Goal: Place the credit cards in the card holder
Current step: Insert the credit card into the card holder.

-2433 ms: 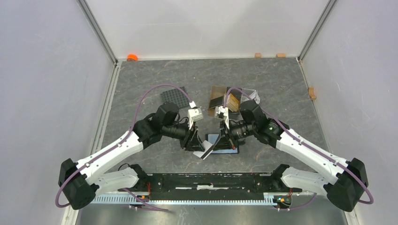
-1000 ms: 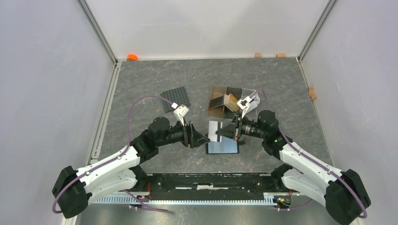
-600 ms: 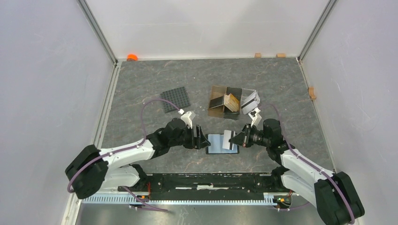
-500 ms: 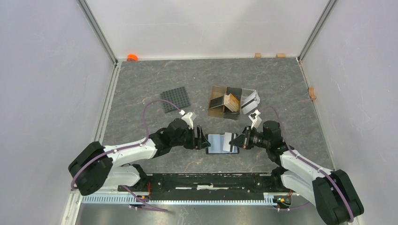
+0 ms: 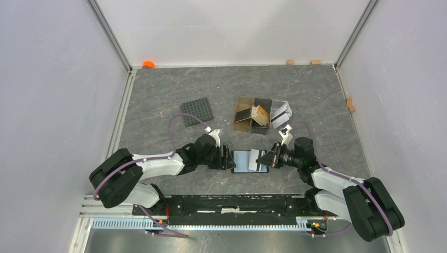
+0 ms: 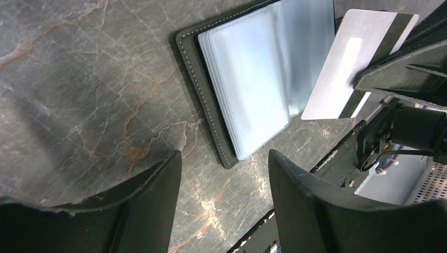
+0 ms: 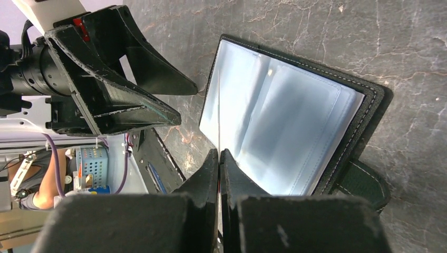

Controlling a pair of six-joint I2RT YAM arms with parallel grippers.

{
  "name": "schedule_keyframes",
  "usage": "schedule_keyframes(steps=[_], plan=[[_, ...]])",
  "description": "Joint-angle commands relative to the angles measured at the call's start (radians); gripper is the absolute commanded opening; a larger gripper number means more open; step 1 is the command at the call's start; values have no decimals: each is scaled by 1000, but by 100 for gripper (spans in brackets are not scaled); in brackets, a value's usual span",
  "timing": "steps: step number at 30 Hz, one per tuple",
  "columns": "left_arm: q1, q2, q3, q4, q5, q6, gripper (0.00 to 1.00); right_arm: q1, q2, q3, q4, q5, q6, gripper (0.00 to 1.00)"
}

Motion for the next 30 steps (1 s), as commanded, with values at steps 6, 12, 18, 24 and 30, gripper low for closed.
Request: schedule_keyframes(steps=[6, 12, 18, 24, 30], plan=[[-4, 43, 43, 50, 2, 15, 64, -3, 77, -11, 135, -6, 22, 0], [-4, 70, 50, 50, 11, 25, 61, -3, 135, -17, 198, -13, 43, 0], [-4, 99, 54, 50, 8, 32, 59, -1, 182, -29, 234, -10, 52, 0], [-4, 119, 55, 52, 11, 36, 55, -1, 241, -48, 261, -5, 62, 0], [-4, 128, 49, 52, 10, 39, 49, 2, 302, -88, 391, -19, 131, 0]])
